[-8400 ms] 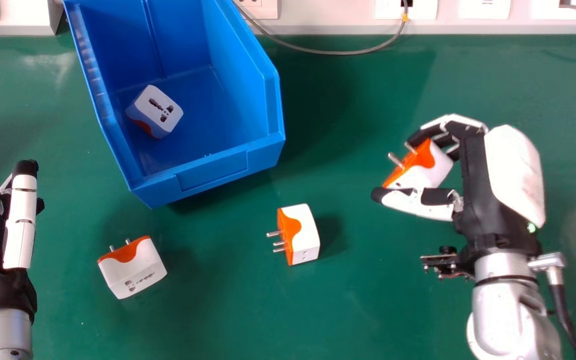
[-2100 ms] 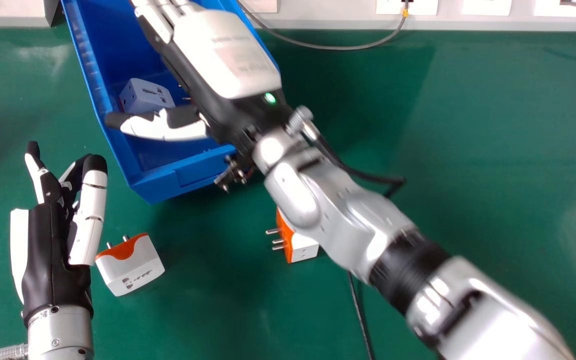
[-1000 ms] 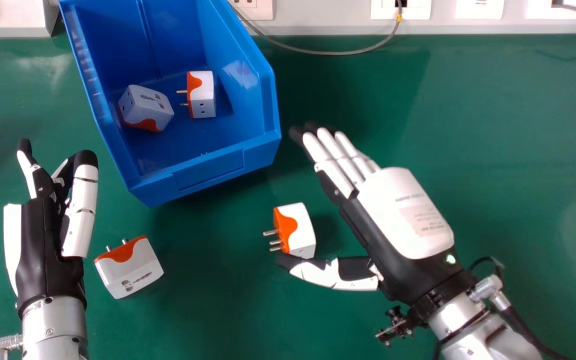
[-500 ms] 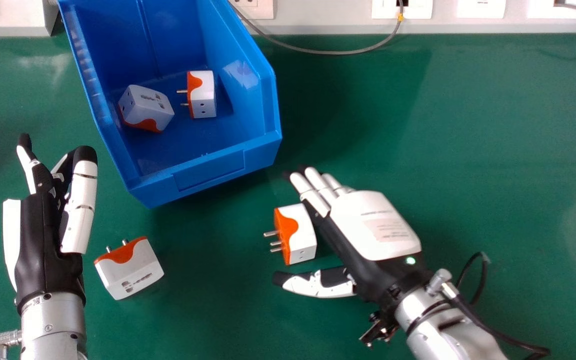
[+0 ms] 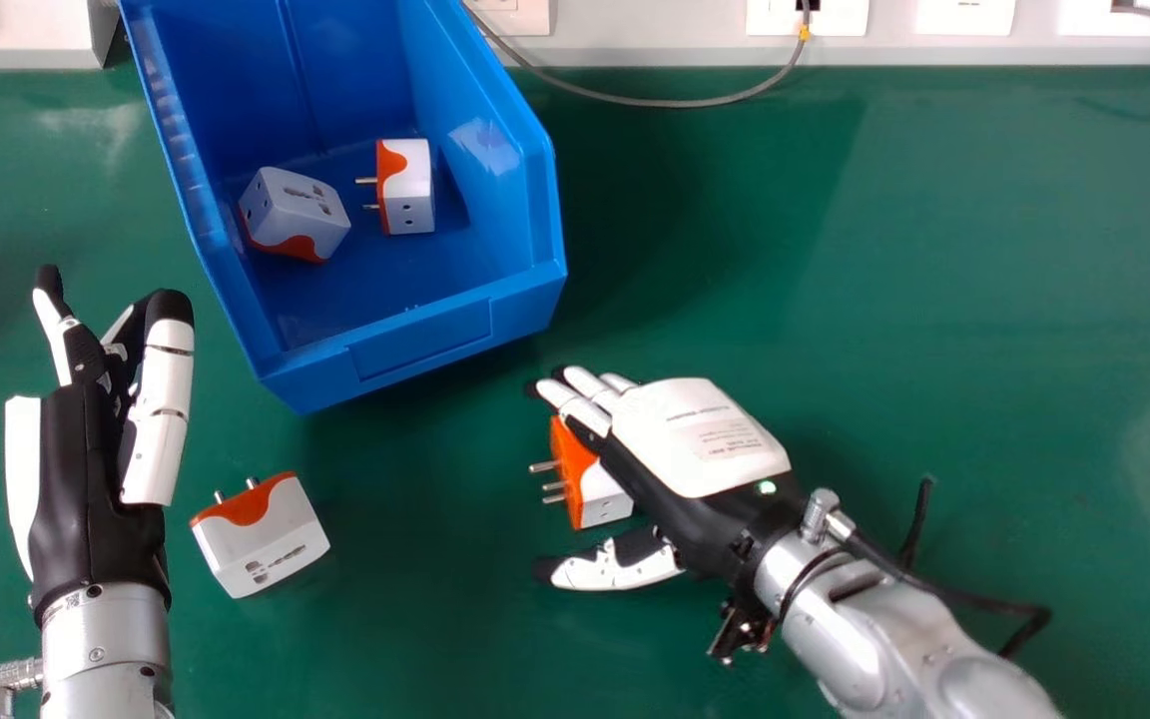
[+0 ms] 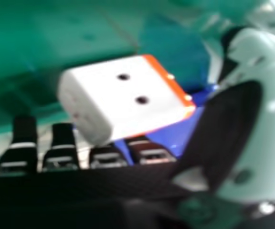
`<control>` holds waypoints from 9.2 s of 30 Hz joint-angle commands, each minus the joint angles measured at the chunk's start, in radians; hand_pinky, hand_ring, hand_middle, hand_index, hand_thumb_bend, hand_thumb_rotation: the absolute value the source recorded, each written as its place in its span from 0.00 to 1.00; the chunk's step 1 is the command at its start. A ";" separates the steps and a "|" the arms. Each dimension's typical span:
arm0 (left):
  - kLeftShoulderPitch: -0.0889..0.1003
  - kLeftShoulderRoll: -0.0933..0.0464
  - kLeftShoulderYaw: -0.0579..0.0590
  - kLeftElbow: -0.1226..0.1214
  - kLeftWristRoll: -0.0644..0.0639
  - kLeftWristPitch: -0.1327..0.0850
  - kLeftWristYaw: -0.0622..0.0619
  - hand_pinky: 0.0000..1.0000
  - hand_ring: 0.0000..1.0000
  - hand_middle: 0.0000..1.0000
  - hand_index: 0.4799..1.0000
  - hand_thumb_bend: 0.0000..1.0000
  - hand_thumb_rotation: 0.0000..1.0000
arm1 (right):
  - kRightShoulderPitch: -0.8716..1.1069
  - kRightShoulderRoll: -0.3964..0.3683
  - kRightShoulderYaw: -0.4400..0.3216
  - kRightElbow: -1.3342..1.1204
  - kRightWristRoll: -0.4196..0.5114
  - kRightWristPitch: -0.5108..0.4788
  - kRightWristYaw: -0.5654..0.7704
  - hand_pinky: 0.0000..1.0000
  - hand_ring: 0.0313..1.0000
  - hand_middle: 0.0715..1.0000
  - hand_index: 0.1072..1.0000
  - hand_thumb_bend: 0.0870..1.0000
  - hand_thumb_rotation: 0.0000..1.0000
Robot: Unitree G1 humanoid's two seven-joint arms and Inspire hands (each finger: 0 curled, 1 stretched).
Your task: Pick all objects and put in blue box
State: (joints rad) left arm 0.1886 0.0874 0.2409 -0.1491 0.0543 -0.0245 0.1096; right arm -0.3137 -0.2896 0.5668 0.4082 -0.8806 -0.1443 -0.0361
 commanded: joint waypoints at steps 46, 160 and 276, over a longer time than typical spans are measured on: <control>0.015 -0.003 0.010 -0.107 -0.029 0.080 -0.013 0.85 0.91 0.87 0.80 0.47 0.82 | -0.399 -0.060 0.143 0.337 -0.053 -0.193 0.185 0.82 0.90 0.89 0.82 0.32 0.57; 0.025 -0.006 0.016 -0.130 -0.044 0.108 -0.021 0.84 0.90 0.86 0.79 0.49 0.82 | -0.999 0.418 -0.053 0.594 0.100 0.050 -0.045 0.19 0.22 0.38 0.42 0.46 0.07; -0.002 0.073 0.094 0.017 -0.105 0.052 -0.080 0.82 0.89 0.87 0.78 0.41 0.83 | 0.061 0.009 0.075 -0.377 0.082 -0.451 0.001 0.96 0.98 0.98 0.94 0.36 0.73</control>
State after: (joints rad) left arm 0.1950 0.1368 0.3238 -0.1235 -0.0418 0.0284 0.0370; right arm -0.2140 -0.3098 0.6340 0.0242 -0.7949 -0.5672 -0.0204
